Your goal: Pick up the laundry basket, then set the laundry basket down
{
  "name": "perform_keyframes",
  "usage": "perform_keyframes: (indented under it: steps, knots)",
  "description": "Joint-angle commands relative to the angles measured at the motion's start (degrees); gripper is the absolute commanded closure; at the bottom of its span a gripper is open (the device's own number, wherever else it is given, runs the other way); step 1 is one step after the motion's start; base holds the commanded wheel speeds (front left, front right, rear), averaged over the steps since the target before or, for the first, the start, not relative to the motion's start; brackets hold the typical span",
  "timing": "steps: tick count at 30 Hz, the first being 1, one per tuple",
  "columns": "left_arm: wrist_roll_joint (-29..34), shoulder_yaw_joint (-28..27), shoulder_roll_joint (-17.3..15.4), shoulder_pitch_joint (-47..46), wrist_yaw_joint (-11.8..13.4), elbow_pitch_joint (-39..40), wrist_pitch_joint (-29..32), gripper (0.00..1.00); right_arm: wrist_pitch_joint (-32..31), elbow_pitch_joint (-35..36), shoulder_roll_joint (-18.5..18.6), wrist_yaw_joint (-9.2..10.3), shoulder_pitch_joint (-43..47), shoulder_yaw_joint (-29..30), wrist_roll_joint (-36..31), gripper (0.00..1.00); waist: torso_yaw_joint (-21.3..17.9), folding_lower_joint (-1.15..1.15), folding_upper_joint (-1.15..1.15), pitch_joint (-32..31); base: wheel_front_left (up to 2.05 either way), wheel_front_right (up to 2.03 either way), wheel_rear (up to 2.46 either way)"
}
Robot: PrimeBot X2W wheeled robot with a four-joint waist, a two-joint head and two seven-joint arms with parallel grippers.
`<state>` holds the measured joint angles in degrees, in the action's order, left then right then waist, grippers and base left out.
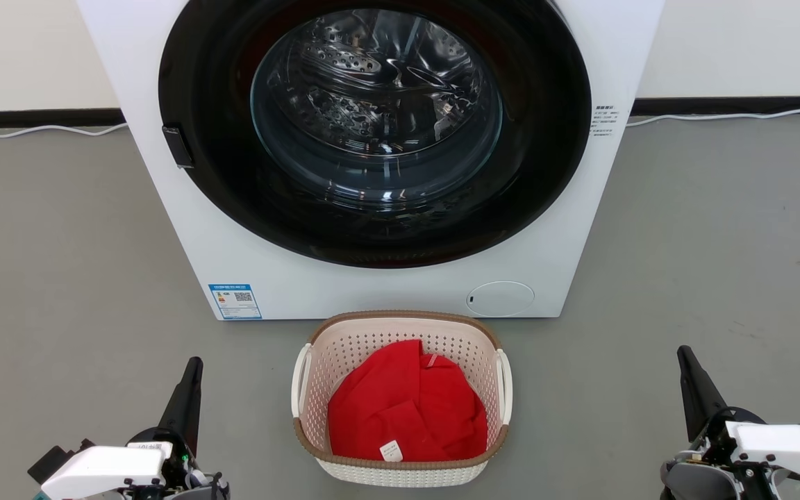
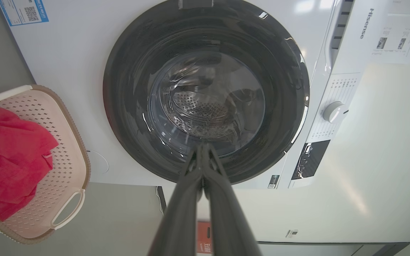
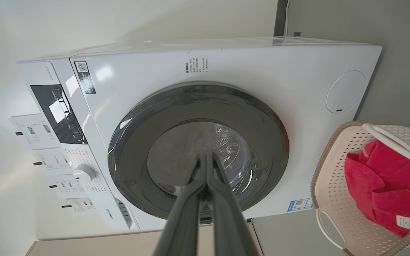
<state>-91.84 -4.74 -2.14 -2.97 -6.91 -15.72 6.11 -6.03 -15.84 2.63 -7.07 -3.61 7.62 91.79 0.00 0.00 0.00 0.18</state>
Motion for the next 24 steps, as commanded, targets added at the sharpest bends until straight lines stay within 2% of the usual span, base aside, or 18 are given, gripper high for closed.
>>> perform_keyframes:
  steps: [1,24]
  knots:
    - [-0.33,-1.78,-0.74,-3.22,-0.58,1.66,0.37,1.00,-0.47,1.81,0.25,-0.42,-2.57,-1.09,0.37,1.00,0.00,0.00,0.00,0.00,0.00,0.00,0.00]
    - [-0.33,-1.77,-0.74,-3.22,-0.58,1.67,0.37,1.00,-0.46,1.81,0.25,-0.42,-2.57,-1.10,0.38,1.00,0.00,0.00,0.00,0.00,0.00,0.00,0.00]
